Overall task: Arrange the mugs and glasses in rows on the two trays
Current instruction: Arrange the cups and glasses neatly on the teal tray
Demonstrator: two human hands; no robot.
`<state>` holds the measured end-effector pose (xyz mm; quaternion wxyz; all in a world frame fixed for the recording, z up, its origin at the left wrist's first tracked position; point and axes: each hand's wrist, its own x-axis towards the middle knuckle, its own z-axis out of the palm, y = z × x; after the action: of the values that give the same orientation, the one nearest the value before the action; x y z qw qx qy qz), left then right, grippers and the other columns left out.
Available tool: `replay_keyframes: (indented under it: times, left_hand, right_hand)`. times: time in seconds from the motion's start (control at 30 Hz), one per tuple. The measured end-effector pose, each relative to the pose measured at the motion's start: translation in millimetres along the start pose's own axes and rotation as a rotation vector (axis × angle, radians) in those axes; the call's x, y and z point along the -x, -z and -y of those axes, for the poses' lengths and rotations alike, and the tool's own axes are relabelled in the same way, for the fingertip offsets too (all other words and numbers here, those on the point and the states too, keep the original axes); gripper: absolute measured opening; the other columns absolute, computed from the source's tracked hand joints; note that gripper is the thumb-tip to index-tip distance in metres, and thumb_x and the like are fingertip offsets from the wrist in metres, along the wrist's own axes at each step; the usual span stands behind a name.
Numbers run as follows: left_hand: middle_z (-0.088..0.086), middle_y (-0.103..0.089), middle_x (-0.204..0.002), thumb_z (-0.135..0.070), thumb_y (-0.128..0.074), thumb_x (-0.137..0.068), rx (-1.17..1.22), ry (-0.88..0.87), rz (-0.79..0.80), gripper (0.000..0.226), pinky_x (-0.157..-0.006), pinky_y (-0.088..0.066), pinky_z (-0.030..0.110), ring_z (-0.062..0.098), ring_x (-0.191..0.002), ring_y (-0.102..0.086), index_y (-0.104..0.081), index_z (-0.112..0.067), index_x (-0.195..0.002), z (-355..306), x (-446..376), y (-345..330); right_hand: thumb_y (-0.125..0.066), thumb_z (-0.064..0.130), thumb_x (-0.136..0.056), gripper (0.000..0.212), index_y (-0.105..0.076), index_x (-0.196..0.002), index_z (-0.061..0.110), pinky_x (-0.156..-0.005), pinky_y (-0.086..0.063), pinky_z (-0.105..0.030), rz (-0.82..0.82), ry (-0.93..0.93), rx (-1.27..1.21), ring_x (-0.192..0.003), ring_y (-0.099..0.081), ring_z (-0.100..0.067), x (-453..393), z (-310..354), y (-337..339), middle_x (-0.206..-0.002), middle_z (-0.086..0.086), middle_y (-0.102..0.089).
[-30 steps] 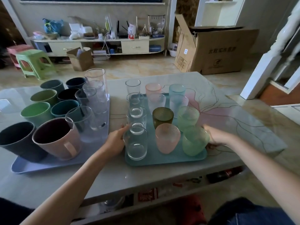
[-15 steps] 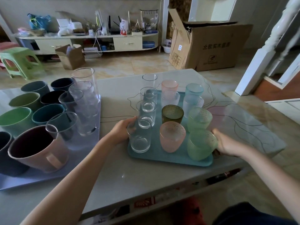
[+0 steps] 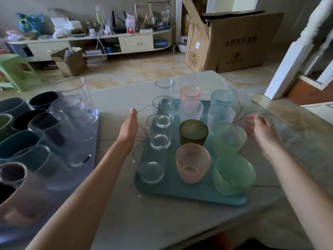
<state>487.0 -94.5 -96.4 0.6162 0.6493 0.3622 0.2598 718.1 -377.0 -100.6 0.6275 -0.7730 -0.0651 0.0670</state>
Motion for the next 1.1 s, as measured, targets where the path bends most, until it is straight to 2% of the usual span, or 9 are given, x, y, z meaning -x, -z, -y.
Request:
replay_keyframes:
  times: [0.1,0.2,0.33,0.47,0.6,0.77,0.9,1.0,1.1]
  left_hand:
    - [-0.001,-0.022,-0.156,-0.047,-0.014,-0.100,0.182,-0.014,0.061,0.059,-0.119,-0.013,0.031,0.013,-0.143,-0.020,-0.024,-0.013,-0.147,-10.6,-33.8,-19.3]
    - [0.003,-0.013,-0.158,-0.048,-0.004,-0.099,0.228,-0.062,0.138,0.063,-0.120,-0.007,0.038,0.018,-0.145,-0.012,-0.018,-0.012,-0.148,-18.7,-63.8,-35.5]
    - [0.003,-0.019,-0.157,-0.059,-0.015,-0.094,0.338,-0.023,0.256,0.069,-0.120,-0.009,0.046,0.022,-0.145,-0.016,-0.028,-0.016,-0.146,-13.1,-94.9,-53.0]
    - [0.005,-0.021,-0.156,-0.052,-0.017,-0.097,0.386,-0.034,0.259,0.064,-0.113,-0.022,0.033,0.022,-0.144,-0.019,-0.032,-0.013,-0.145,-11.8,-104.0,-60.2]
    - [0.009,-0.017,-0.156,-0.044,-0.015,-0.100,0.480,-0.105,0.335,0.061,-0.118,-0.006,0.035,0.023,-0.145,-0.011,-0.030,-0.005,-0.144,-24.9,-108.3,-66.0]
    - [0.001,-0.044,-0.139,-0.041,-0.012,-0.101,0.555,-0.102,0.372,0.051,-0.106,-0.030,0.026,0.016,-0.139,-0.032,-0.054,-0.015,-0.113,-22.9,-104.6,-70.7]
    - [0.004,-0.046,-0.128,-0.037,-0.009,-0.102,0.587,-0.107,0.410,0.051,-0.112,-0.027,0.028,0.018,-0.133,-0.039,-0.053,-0.011,-0.105,-26.1,-97.0,-77.6]
    - [0.000,-0.049,-0.111,-0.036,-0.008,-0.102,0.579,-0.122,0.447,0.049,-0.086,-0.045,0.016,0.010,-0.106,-0.050,-0.050,-0.011,-0.094,-27.0,-88.4,-84.2]
    - [-0.002,-0.051,-0.107,-0.035,-0.008,-0.102,0.581,-0.116,0.426,0.049,-0.072,-0.050,0.012,0.006,-0.099,-0.052,-0.049,-0.012,-0.089,-28.7,-84.6,-86.4]
  right_hand:
    - [-0.019,0.040,-0.102,0.053,-0.042,-0.139,0.010,-0.106,-0.033,-0.033,0.014,-0.083,-0.184,-0.125,-0.048,-0.018,-22.7,16.1,-18.7,-0.145,-0.010,-0.043]
    - [-0.011,0.051,-0.099,0.063,-0.032,-0.145,0.014,-0.117,-0.017,-0.036,0.079,-0.095,-0.272,-0.141,-0.029,-0.017,-36.3,30.6,-38.6,-0.154,-0.004,-0.030]
    - [-0.013,0.058,-0.096,0.067,-0.035,-0.144,0.017,-0.118,-0.017,-0.044,0.143,-0.088,-0.328,-0.140,-0.030,-0.017,-49.8,34.8,-56.5,-0.152,-0.001,-0.033]
    - [-0.015,0.059,-0.096,0.065,-0.047,-0.135,0.018,-0.105,-0.041,-0.045,0.207,-0.081,-0.344,-0.125,-0.049,-0.021,-55.7,32.6,-65.7,-0.140,-0.006,-0.048]
    - [-0.016,0.058,-0.096,0.060,-0.061,-0.117,0.024,-0.081,-0.055,-0.036,0.223,-0.041,-0.341,-0.109,-0.059,-0.020,-54.6,37.2,-75.2,-0.126,-0.005,-0.057]
    - [-0.013,0.061,-0.094,0.063,-0.068,-0.105,0.031,-0.089,-0.053,-0.043,0.234,0.002,-0.264,-0.119,-0.052,-0.020,-46.5,42.5,-81.7,-0.142,-0.002,-0.043]
    - [-0.011,0.052,-0.099,0.064,-0.063,-0.115,0.020,-0.083,-0.055,-0.033,0.251,0.017,-0.277,-0.097,-0.060,-0.008,-40.7,44.6,-87.0,-0.107,0.010,-0.058]
    - [-0.014,0.053,-0.099,0.061,-0.066,-0.102,0.022,-0.095,-0.050,-0.043,0.262,-0.002,-0.341,-0.103,-0.064,-0.018,-40.8,43.3,-88.0,-0.111,-0.002,-0.066]
    - [-0.015,0.052,-0.099,0.058,-0.065,-0.098,0.021,-0.090,-0.051,-0.039,0.280,-0.026,-0.410,-0.094,-0.065,-0.017,-39.3,43.2,-89.1,-0.101,-0.003,-0.067]
